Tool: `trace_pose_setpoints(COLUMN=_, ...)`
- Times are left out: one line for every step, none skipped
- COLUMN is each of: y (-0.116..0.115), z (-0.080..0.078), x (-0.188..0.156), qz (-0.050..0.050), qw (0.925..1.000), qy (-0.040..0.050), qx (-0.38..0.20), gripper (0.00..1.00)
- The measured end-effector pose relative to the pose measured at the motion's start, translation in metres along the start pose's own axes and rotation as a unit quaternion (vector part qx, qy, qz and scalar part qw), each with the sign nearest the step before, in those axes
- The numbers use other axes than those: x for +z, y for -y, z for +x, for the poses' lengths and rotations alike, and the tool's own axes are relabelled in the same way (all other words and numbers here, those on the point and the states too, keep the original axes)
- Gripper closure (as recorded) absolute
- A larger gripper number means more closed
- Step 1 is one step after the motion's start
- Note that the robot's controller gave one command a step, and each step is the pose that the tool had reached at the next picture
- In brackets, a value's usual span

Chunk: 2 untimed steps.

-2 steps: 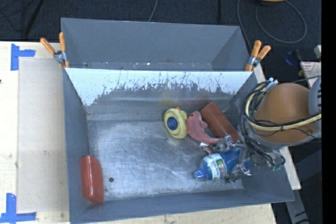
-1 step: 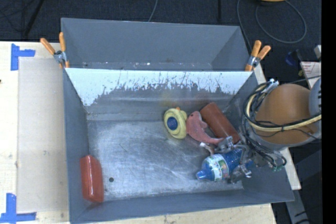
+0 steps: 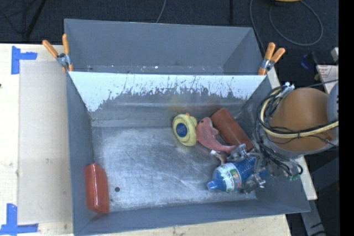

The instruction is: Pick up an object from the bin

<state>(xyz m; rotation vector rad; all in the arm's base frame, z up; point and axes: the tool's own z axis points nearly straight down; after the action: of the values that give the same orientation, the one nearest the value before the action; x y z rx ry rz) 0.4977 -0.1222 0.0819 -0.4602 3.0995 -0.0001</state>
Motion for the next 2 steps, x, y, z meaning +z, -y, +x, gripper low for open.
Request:
trace_pose_setpoints(y=-0.001, z=0.001, x=-0.013, qz=-0.002, qw=1.0, qy=-0.004, qx=0.0, gripper=1.0)
trace_pose_setpoints(y=-0.002, z=0.002, x=-0.029, qz=-0.003, qw=1.0, qy=-0.0067, qx=0.0, gripper=1.0)
